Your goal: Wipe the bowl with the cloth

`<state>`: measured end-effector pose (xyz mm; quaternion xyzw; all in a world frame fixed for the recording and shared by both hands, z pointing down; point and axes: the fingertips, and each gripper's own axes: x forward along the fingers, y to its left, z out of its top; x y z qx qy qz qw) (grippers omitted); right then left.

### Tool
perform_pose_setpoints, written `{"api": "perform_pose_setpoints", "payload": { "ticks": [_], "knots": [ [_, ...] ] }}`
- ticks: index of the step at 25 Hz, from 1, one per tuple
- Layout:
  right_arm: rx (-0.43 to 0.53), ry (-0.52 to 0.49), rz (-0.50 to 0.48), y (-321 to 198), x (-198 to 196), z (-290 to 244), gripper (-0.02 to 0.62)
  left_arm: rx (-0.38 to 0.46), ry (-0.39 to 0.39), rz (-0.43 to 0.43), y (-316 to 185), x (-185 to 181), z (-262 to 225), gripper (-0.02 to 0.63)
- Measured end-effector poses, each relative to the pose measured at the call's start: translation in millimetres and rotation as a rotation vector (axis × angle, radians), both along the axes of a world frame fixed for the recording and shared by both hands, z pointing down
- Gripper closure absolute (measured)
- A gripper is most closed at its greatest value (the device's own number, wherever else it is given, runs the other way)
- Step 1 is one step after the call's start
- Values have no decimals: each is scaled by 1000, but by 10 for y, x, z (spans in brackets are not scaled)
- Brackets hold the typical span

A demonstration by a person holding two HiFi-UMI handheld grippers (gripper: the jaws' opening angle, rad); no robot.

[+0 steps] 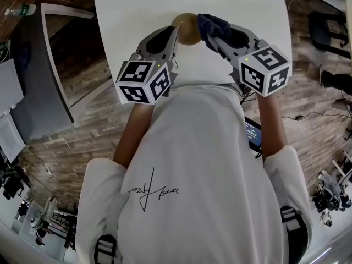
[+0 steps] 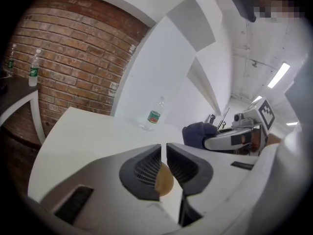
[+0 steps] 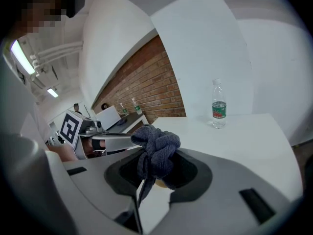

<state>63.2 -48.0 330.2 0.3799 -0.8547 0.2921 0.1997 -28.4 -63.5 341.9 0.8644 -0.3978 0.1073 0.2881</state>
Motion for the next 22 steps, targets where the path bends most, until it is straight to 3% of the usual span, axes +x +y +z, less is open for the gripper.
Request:
{"api": "perform_pose_setpoints", "payload": {
  "ticks": [22],
  "knots": [
    [138,-58,82,364,120,-556,488,129,69,-3,94,-55,-706,611]
  ]
}}
